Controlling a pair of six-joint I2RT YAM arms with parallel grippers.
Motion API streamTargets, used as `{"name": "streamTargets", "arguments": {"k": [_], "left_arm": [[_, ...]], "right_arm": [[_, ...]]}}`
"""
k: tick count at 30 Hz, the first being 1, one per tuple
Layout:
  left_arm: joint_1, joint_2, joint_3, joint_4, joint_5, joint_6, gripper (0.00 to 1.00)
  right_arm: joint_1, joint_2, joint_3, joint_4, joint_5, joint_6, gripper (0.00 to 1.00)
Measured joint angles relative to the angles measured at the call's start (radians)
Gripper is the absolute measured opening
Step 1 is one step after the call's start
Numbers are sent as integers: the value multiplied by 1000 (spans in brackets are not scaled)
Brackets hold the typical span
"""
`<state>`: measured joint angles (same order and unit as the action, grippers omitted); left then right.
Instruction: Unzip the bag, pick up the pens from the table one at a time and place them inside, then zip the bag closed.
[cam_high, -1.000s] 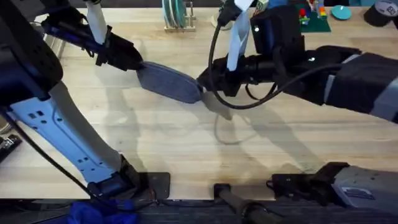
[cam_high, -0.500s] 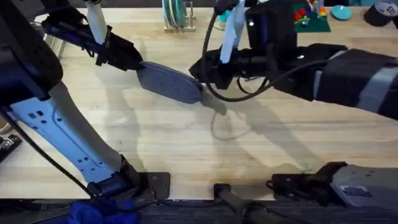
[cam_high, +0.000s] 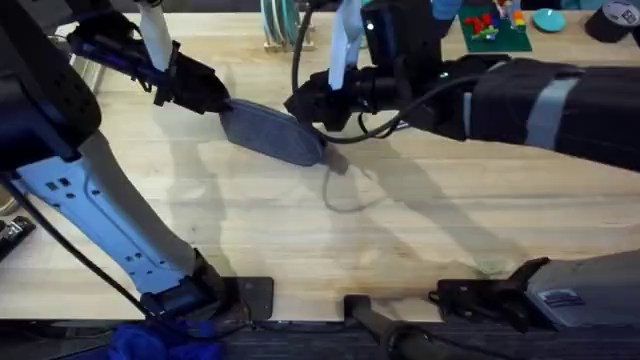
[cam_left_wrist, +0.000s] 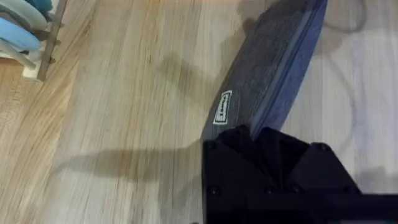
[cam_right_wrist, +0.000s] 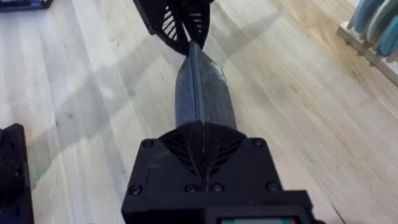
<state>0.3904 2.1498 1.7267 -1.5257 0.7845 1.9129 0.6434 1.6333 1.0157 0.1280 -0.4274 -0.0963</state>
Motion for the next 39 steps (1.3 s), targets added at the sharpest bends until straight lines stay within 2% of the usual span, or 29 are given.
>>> {"name": "streamTargets", "arguments": {"k": [15, 24, 39], "left_arm": [[0, 0, 0, 0, 0, 0, 42], [0, 0, 0, -1, 0, 0, 42], [0, 0, 0, -1, 0, 0, 42]], "right_arm": [[16, 81, 68, 37, 0, 0, 30], [28, 105, 71, 173, 0, 49, 30], [70, 247, 194, 182, 0, 79, 30]]}}
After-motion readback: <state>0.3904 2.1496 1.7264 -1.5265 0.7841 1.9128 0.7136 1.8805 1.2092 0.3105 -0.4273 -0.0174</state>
